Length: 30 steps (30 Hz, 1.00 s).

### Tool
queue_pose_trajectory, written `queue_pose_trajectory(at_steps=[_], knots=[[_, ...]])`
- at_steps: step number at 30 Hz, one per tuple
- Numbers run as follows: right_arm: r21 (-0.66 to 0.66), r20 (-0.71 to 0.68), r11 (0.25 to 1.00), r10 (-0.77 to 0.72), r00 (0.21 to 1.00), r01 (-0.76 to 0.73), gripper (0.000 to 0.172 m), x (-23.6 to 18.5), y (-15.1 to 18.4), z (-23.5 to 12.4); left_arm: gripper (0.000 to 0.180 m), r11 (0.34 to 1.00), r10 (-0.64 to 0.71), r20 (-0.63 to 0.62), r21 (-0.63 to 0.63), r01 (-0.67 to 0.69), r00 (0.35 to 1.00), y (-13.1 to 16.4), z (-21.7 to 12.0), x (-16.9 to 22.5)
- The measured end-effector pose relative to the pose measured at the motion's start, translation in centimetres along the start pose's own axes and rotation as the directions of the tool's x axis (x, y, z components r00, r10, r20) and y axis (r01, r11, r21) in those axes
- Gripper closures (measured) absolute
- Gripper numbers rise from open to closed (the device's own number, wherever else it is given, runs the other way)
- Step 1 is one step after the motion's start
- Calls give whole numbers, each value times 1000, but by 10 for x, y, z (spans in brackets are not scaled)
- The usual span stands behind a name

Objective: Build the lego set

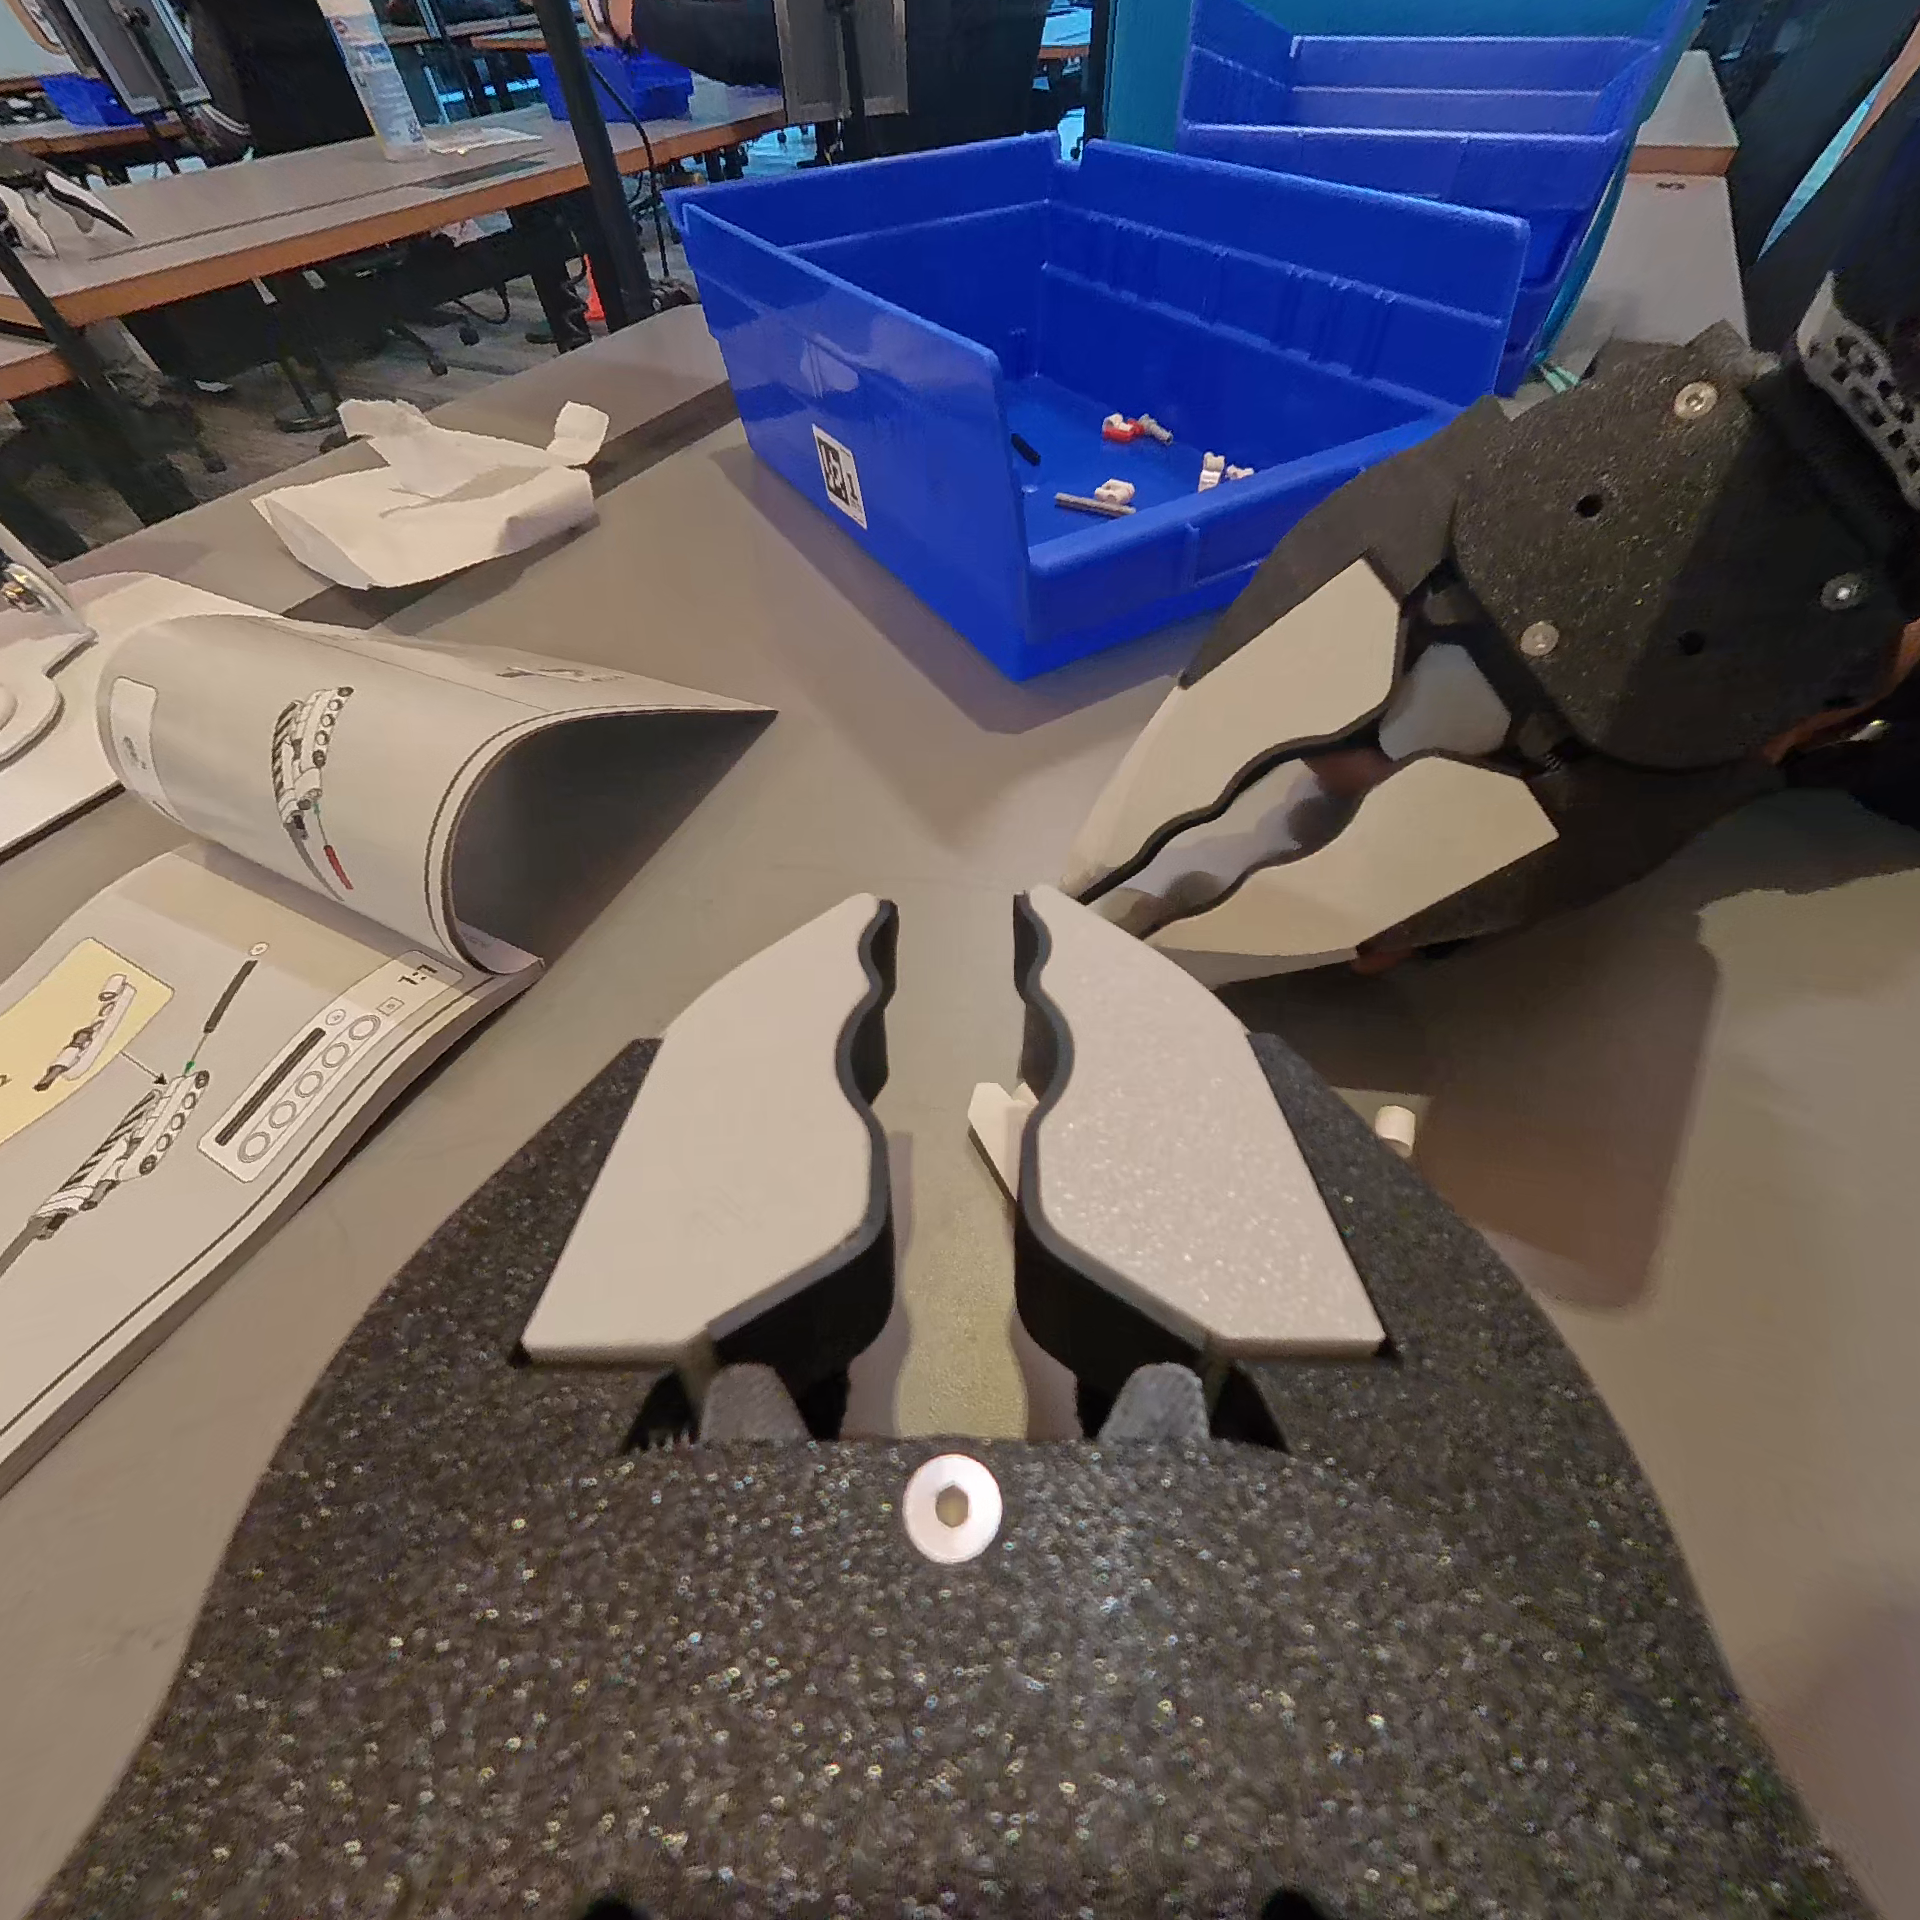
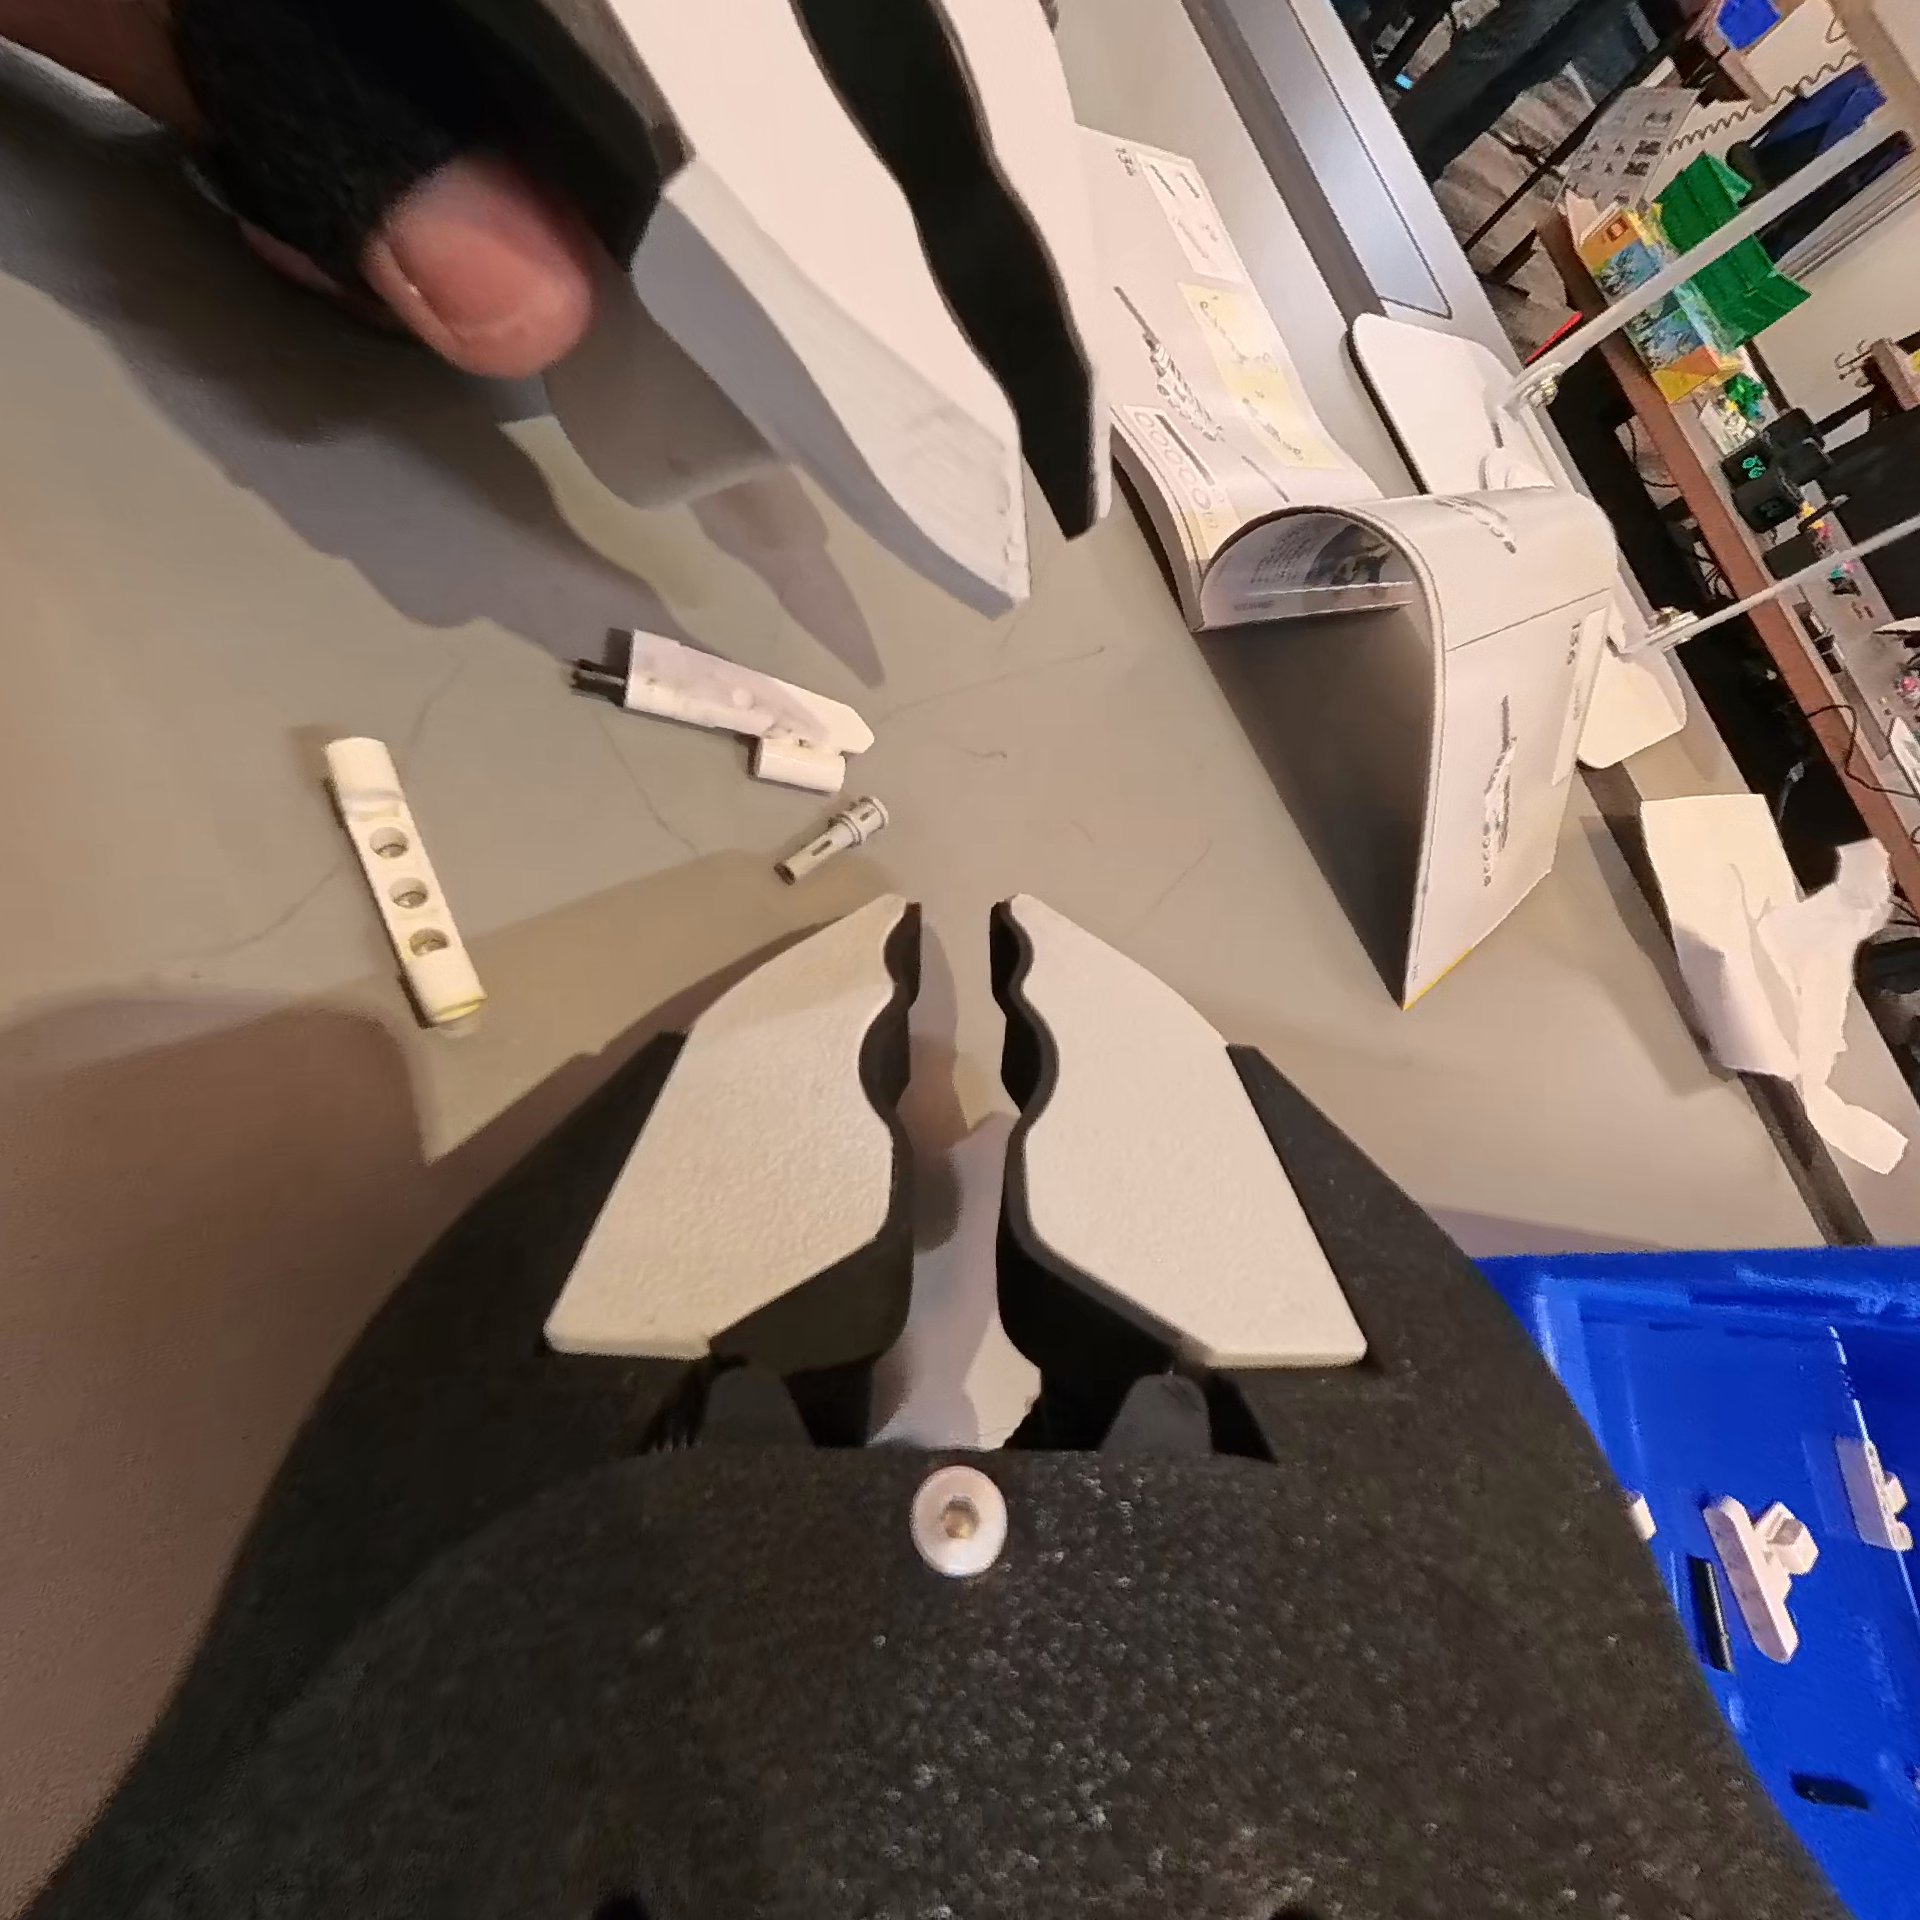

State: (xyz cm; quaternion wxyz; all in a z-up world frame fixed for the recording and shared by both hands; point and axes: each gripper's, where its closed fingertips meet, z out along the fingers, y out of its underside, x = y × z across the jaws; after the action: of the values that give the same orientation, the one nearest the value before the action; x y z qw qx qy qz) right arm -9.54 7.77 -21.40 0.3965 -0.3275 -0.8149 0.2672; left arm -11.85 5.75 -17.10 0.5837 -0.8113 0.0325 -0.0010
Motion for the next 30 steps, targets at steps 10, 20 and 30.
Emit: queue_pose_trajectory(at_steps=[10,20,30], knots=[[-7,188,1000,25,982,-24,148,-12,-3,4,159,1000,-27,14,-9,27,1000,1,-1,-5],[13,434,974,-208,876,225,131,-19,-8,7,159,999,-15,16,-28,15,1000,4,-2,-4],[-31,534,973,-178,827,229,143,-30,-9,12,159,999,-18,5,-38,19,1000,6,-2,-2]])
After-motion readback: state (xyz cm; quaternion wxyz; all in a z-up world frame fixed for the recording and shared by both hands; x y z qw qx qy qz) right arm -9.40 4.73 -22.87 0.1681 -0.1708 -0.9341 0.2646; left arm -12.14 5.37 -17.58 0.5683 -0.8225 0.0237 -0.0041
